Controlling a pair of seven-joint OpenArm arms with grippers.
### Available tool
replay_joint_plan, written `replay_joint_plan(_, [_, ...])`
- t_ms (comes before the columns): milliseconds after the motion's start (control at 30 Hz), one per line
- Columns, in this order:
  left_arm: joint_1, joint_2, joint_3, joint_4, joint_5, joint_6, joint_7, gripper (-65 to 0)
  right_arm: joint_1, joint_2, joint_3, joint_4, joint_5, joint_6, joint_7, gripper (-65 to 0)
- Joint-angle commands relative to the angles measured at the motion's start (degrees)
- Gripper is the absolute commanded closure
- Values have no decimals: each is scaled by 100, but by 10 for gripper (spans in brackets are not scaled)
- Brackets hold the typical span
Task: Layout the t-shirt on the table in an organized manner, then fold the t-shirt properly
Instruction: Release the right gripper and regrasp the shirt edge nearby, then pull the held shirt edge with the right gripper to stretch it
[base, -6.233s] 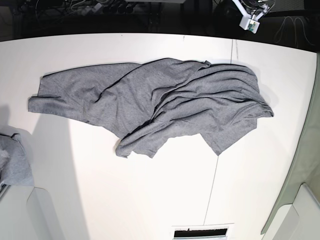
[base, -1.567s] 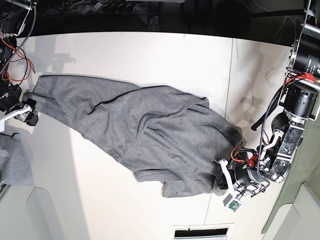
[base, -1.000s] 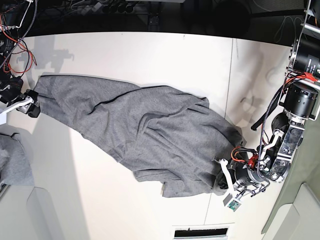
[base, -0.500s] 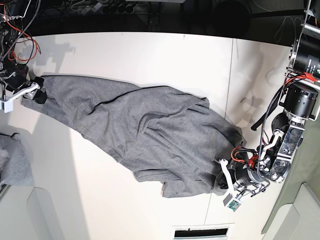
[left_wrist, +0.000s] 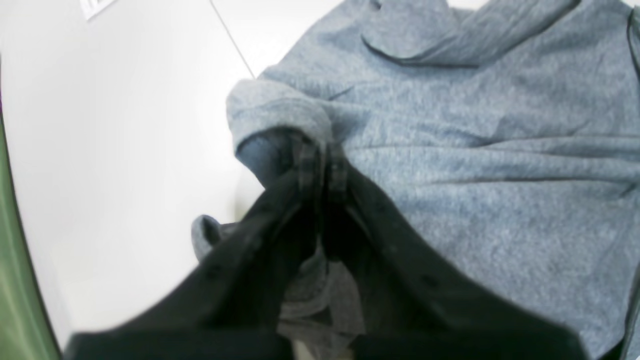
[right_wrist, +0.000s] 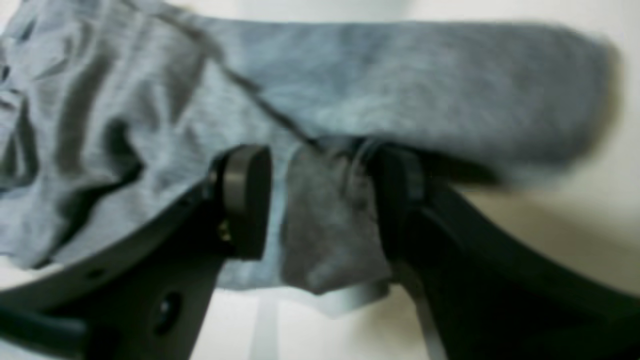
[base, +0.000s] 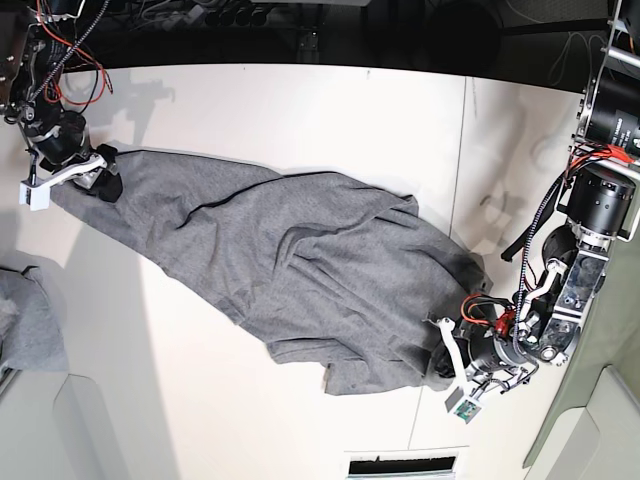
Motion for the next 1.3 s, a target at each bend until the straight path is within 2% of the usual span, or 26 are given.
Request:
replay_joint_plan(0, [-184, -50, -42, 72, -33, 22, -87, 0, 28, 22, 2, 59, -20, 20, 74, -334])
replay_joint_plan(200, [-184, -70, -42, 72, -26, 24, -63, 0, 42, -17, 4, 219, -63, 131, 190, -334])
replay_joint_plan(400, [-184, -81, -42, 72, -15, 22, 11, 0, 79, -17, 4, 1346, -50, 127, 208, -334])
replay_joint_plan(567, [-181, -83, -42, 72, -33, 22, 221, 0, 732, -35, -153, 1307, -352, 83, 264, -334])
replay_joint_plan(767, [-184, -79, -42, 72, -33, 22, 245, 0, 1764, -48, -1270, 111, -1141, -33, 577, -334])
replay_joint_plan(900, [-184, -79, -42, 72, -33, 22, 245, 0, 2271, -74, -2146, -754, -1189, -76, 955, -334])
replay_joint_plan(1100, [-181, -81, -42, 72, -35, 22, 361, 0, 2887, -616, -2688, -1541, -1998, -826, 1530, -334])
replay_joint_plan(1267, [-166, -76, -42, 72, -35, 22, 426, 0, 3294, -1047, -2691, -2098, -2374, -914, 1661, -334])
